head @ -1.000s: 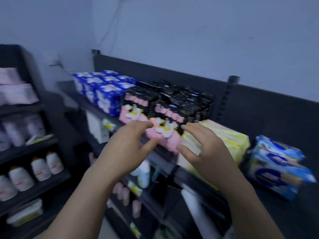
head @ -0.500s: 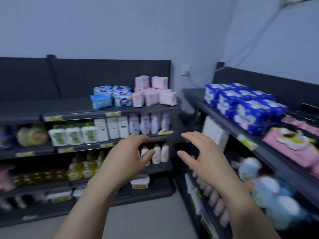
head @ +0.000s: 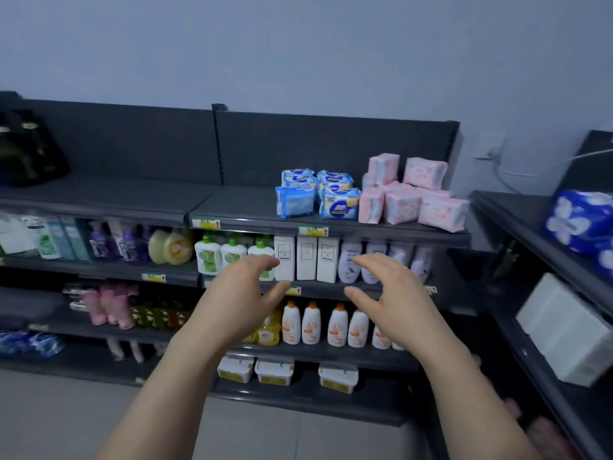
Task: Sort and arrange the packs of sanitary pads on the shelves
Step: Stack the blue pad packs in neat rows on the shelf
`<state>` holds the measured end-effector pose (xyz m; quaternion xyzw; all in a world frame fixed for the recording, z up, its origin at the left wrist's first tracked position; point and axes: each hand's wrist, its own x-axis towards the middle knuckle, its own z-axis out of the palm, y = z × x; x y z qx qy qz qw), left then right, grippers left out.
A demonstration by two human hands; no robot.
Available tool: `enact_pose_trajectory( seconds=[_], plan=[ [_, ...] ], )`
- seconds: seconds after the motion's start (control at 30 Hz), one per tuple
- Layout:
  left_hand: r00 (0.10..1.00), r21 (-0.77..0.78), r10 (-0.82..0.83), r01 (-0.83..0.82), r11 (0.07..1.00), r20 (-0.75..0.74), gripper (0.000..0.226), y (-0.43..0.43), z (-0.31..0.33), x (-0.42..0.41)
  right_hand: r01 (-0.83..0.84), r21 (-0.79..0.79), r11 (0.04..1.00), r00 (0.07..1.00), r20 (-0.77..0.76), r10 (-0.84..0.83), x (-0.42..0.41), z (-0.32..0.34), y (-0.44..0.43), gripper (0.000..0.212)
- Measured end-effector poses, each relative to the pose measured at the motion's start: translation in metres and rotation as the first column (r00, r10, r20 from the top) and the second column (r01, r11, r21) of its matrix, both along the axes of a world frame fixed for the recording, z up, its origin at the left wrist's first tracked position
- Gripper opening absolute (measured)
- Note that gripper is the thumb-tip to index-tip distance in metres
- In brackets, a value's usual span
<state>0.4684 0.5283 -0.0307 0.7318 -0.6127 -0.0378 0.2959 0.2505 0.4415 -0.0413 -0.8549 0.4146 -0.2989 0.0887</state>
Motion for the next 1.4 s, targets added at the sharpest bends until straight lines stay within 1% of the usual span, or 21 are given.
enact_pose_trajectory(
  seconds=[0.13,0.3,0.4,0.47,0.63,0.73,0.87,0.97,1.03,1.1,1.2,1.27,1.33,1.4],
  plan=[
    [0.999,-0.018,0.045,-0.045,0.999,-0.012,0.048,-0.062,-0.002,0.018,-0.023,-0.009,1.0,0.999,-0.027,0.023,0.02,0.005,-0.065,0.047],
    [0.99,-0.038,0.112,-0.115,0.993,-0.082,0.047,-0.153,-0.007,0.043,-0.034,-0.019,0.999,0.997,-0.075,0.032,0.039,0.013,-0.162,0.048],
    [0.978,-0.037,0.147,-0.154,0.987,-0.151,0.045,-0.188,-0.018,0.056,-0.048,-0.016,0.999,0.994,-0.102,0.047,0.049,0.01,-0.201,0.05],
    [0.964,-0.024,0.173,-0.181,0.983,-0.203,0.048,-0.213,-0.029,0.069,-0.052,0.006,0.999,0.993,-0.103,0.052,0.061,0.007,-0.228,0.05],
    [0.941,0.018,0.207,-0.21,0.977,-0.266,0.07,-0.28,-0.042,0.104,-0.036,0.036,0.999,0.987,-0.154,0.042,0.094,-0.001,-0.29,0.05],
    [0.923,0.027,0.194,-0.196,0.98,-0.331,0.083,-0.324,-0.045,0.127,0.014,0.032,0.999,0.985,-0.17,-0.009,0.115,-0.006,-0.326,0.057],
    [0.877,0.093,0.181,-0.155,0.983,-0.445,0.109,-0.381,-0.054,0.155,0.123,0.034,0.992,0.968,-0.226,-0.113,0.135,-0.01,-0.363,0.07],
    [0.863,0.147,0.158,-0.099,0.984,-0.48,0.115,-0.42,-0.061,0.17,0.152,0.072,0.986,0.967,-0.219,-0.133,0.145,-0.009,-0.386,0.072],
    [0.872,0.15,0.107,-0.039,0.988,-0.479,0.115,-0.442,-0.068,0.176,0.17,0.1,0.98,0.963,-0.227,-0.144,0.149,-0.008,-0.401,0.078],
    [0.851,0.119,0.04,0.026,0.993,-0.524,0.113,-0.456,-0.072,0.179,0.201,0.105,0.974,0.95,-0.265,-0.168,0.152,-0.008,-0.414,0.086],
    [0.795,0.071,-0.033,0.095,0.993,-0.605,0.096,-0.467,-0.075,0.189,0.245,0.105,0.964,0.921,-0.335,-0.198,0.156,-0.009,-0.428,0.099],
    [0.761,0.034,-0.057,0.103,0.994,-0.646,0.084,-0.47,-0.075,0.2,0.27,0.106,0.957,0.883,-0.425,-0.201,0.158,-0.011,-0.436,0.106],
    [0.71,-0.033,-0.091,0.095,0.995,-0.698,0.075,-0.469,-0.07,0.214,0.308,0.119,0.944,0.826,-0.526,-0.203,0.16,-0.016,-0.445,0.11],
    [0.656,-0.098,-0.142,0.104,0.99,-0.741,0.07,-0.466,-0.059,0.228,0.341,0.122,0.932,0.789,-0.576,-0.213,0.164,-0.021,-0.452,0.11]
  ],
)
